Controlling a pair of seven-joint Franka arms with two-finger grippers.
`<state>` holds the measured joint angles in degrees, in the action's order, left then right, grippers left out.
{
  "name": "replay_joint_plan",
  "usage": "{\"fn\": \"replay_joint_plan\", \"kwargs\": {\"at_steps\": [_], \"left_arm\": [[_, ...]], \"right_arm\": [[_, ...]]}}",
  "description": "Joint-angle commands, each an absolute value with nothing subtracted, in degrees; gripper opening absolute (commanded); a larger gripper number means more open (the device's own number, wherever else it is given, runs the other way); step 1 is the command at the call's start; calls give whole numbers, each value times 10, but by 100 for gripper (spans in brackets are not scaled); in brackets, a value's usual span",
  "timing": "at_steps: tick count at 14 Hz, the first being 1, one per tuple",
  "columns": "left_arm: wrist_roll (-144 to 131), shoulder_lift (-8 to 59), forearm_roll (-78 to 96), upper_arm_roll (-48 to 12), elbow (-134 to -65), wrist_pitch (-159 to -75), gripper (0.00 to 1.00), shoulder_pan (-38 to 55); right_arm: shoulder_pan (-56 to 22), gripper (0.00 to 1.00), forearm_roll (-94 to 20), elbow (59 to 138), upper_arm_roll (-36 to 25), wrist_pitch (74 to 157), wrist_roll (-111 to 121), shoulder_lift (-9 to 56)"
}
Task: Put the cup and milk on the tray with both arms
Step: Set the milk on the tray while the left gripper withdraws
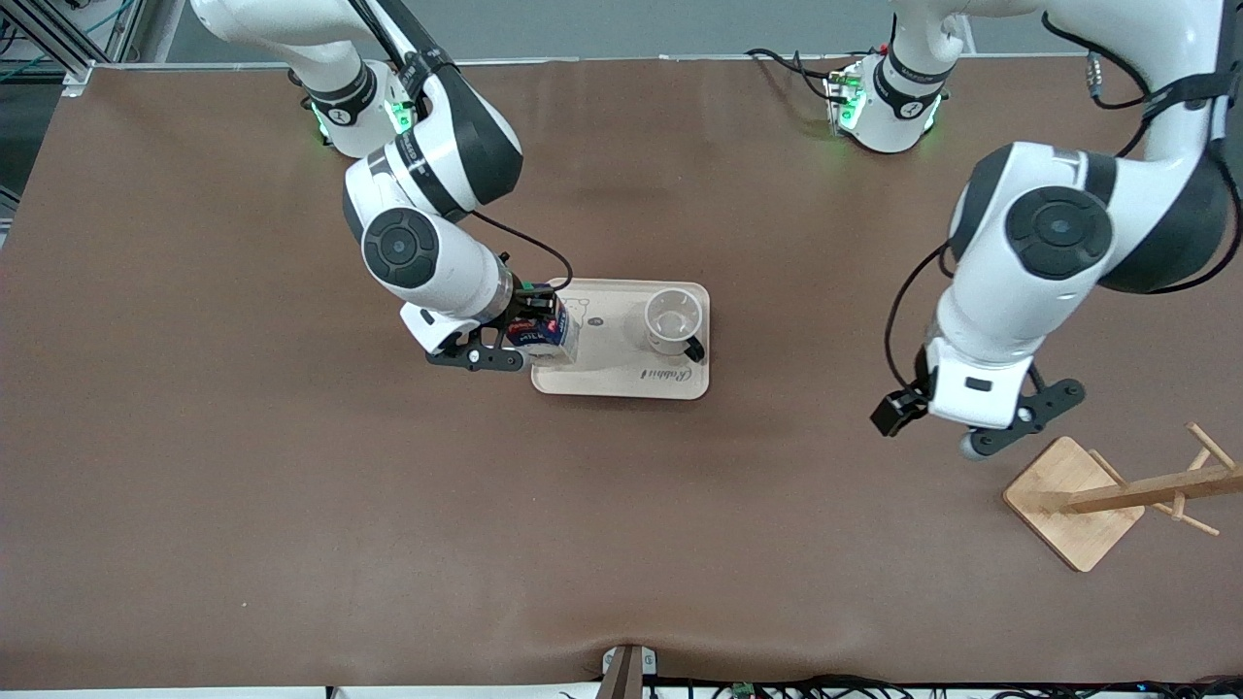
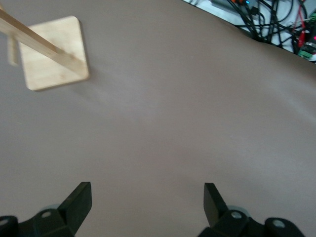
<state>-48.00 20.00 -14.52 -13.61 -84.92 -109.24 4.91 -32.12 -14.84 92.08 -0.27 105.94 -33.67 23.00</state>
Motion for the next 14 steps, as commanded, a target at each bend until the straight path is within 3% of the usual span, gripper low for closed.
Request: {"fn": "replay_joint_plan", "kwargs": {"at_steps": [1,9,10,11,12,14], "left_arm": [[-406,168,-152,-141,-839,-1058,100,29],[-235,125,-145,-138,-793,-983,100,-1],[-202,118,-128,-126,-793,-983,100,-1],[-178,104,-100,-112,-796,-983,100,-1],[-161,88,-75,-94,-804,-982,100,-1],[-98,55,-49,-68,-819,-968,100,-1]], "right_arm": [[-342,0,-162,930,-10,1050,-352,227],[-378,0,-161,965,-10,1116,-352,245],[-381,6,-160,974,-11,1134,-351,246],[-386,59,-156,981,-11,1149,-349,247],[-388,100,-156,980,-11,1146,-347,247],[-387,100,-155,979,-11,1145,-347,247]]}}
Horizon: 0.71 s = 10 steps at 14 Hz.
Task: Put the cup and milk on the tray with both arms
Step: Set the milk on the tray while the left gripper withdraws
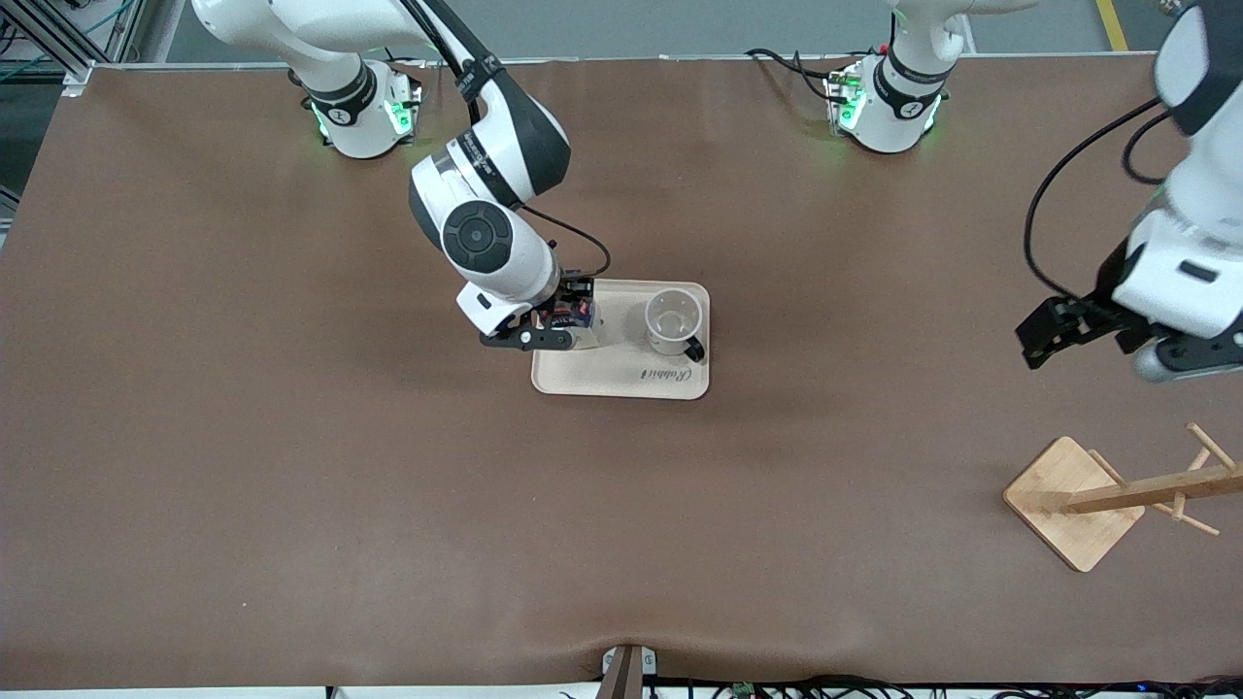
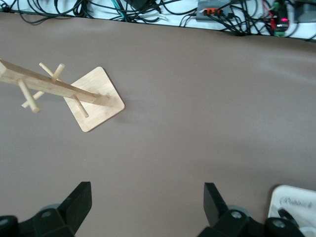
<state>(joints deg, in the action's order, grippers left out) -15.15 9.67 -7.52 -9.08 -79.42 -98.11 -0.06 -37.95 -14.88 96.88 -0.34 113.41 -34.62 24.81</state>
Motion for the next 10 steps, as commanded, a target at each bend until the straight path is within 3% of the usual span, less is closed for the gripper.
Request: {"fn": "replay_joint_plan", "kwargs": {"at_steps": [1,4,7,10], "left_arm": [[-72,41,-49,-62,-820,-954,100,-1],[-44,4,-48,-57,-830,-898,100,-2],[-33,-58,-48,-47,-897,-893,100,9],[-32,-75,-45,-49,-912,-889,100,6]], "right_arm": [[-382,100,-156,977,-11,1141,-347,247],[-364,100,-162,932,-12,1110,-345,242],[-327,100,-157,818,-13,930,-343,247],[-269,100,-161,762,-11,874,-341,243]]}}
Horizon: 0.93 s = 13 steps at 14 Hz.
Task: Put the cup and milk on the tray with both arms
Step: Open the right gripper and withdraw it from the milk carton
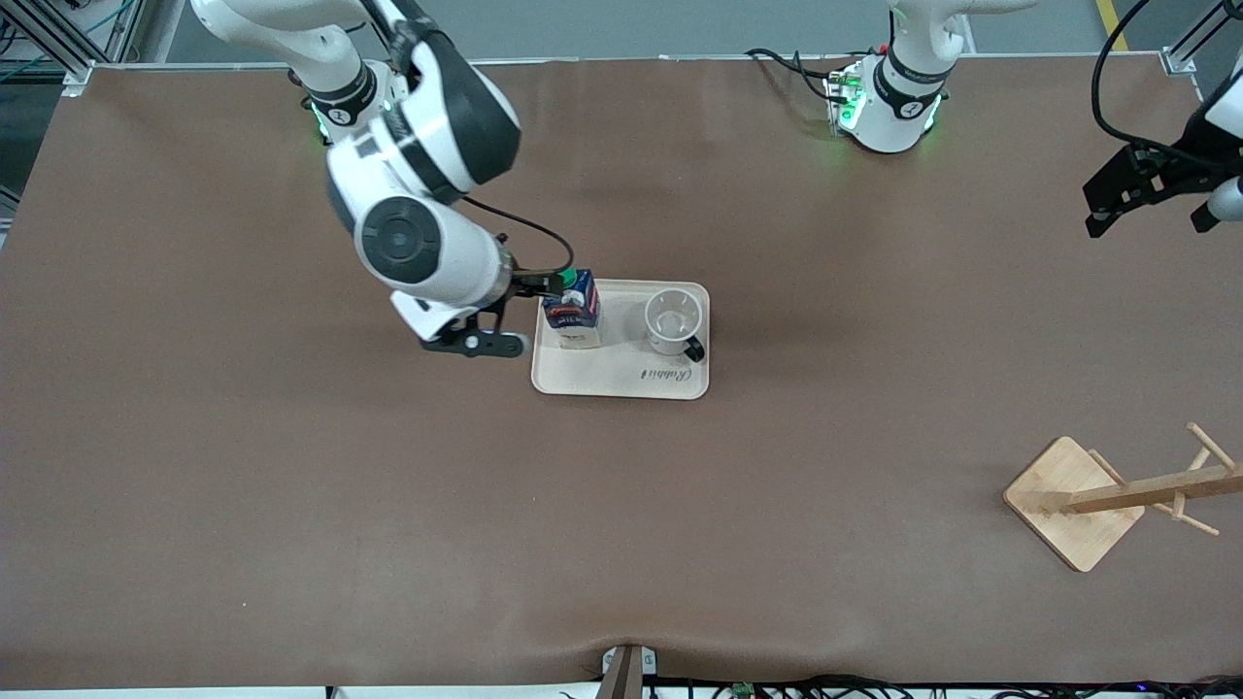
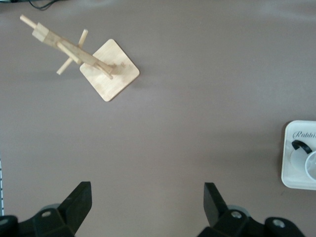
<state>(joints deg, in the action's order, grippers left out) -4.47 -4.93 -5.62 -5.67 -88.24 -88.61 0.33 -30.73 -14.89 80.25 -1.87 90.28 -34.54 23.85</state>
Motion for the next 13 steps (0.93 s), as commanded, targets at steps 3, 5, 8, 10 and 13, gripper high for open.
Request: {"fn": "replay_joint_plan", "kwargs": {"at_steps": [3,5,8,10,13], "left_arm": [[11,-70,-20,-47,-905,-883,100,-7],[11,-71,-19,-49,-904,-865,100,-11],[-9,-73,10,-54,-905,-865,100,-7],[-18,-67,14,-70,-905,-867,100,-7],[-18,-66,11,-83,-908,-867,100,-8]], "right_arm": [[-245,100,-157,709,-22,873,-347,239],[-222,100,-156,690,-25,871,-345,238],[-185,100,-123,699,-32,832,-339,182],[-171,100,-83,751,-34,831,-299,135],[-163,100,3,832,-34,866,-222,71]]}}
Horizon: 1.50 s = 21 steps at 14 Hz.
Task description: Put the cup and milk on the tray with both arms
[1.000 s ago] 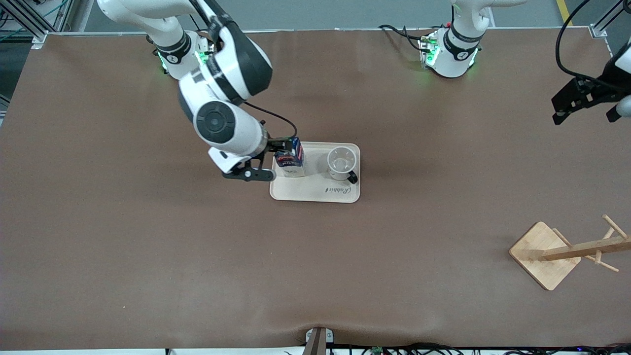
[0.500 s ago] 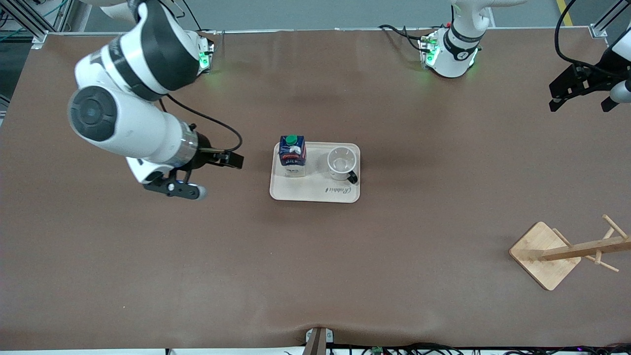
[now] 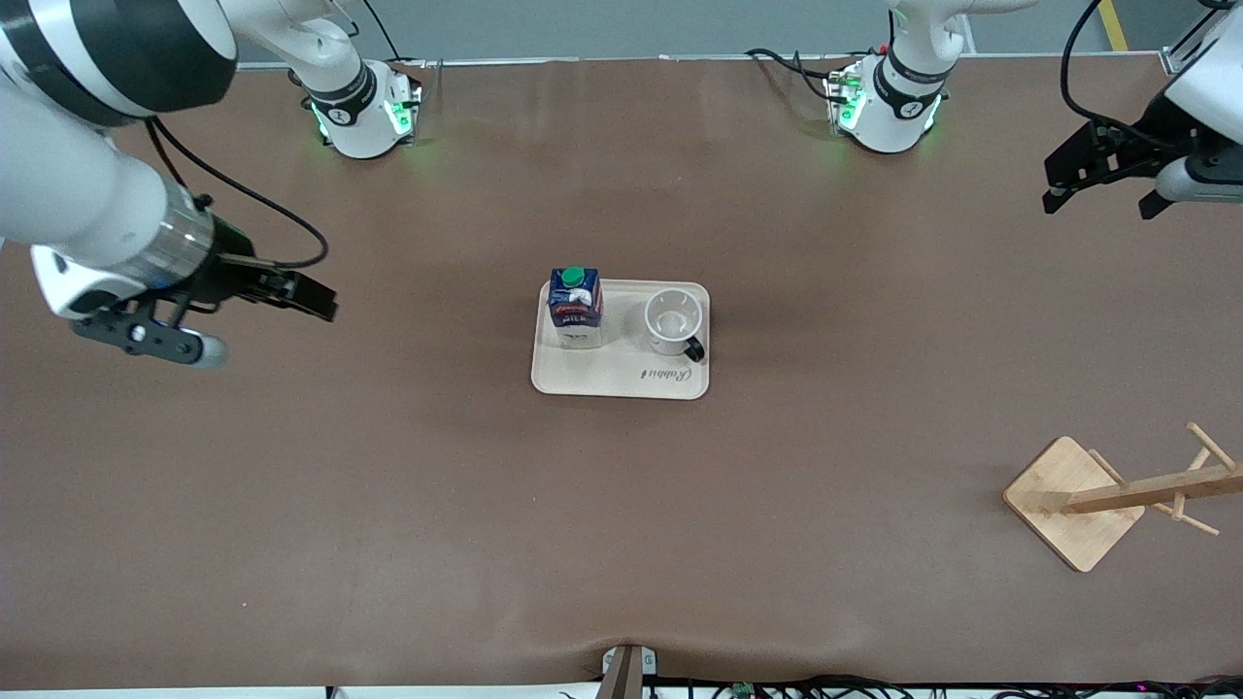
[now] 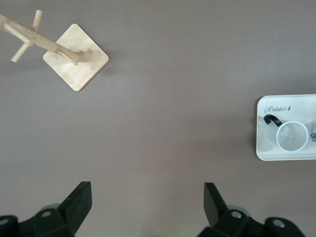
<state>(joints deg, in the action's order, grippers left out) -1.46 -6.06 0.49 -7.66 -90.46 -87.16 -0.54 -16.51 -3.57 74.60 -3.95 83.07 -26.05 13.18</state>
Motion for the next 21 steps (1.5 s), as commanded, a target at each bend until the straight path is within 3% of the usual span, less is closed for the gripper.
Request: {"fn": "replay_joint_plan", "kwargs": {"at_steps": [1,3,8,11,16,21], "left_arm": [[-18,-69,11,-83,-908,-866,100,-8],[-18,-76,11,-83,-910,-863,100,-9],[-19,-86,11,-106,-910,-856,100,-11],[-18,-83,10,-105,-903,-856,100,-11],[-18,-82,10,-106,-904,-848,100,-11],[-50,-70,4,-102,-904,-824,100,-11]], "right_arm": [[-162,100,9,865,-34,909,-208,48],[-133,100,9,894,-35,917,-138,25],[-17,100,-17,884,-38,896,-69,28],[13,100,-18,884,-40,895,-1,29],[27,100,-19,891,-40,874,59,25],[31,100,-9,833,-33,817,-7,22]]}}
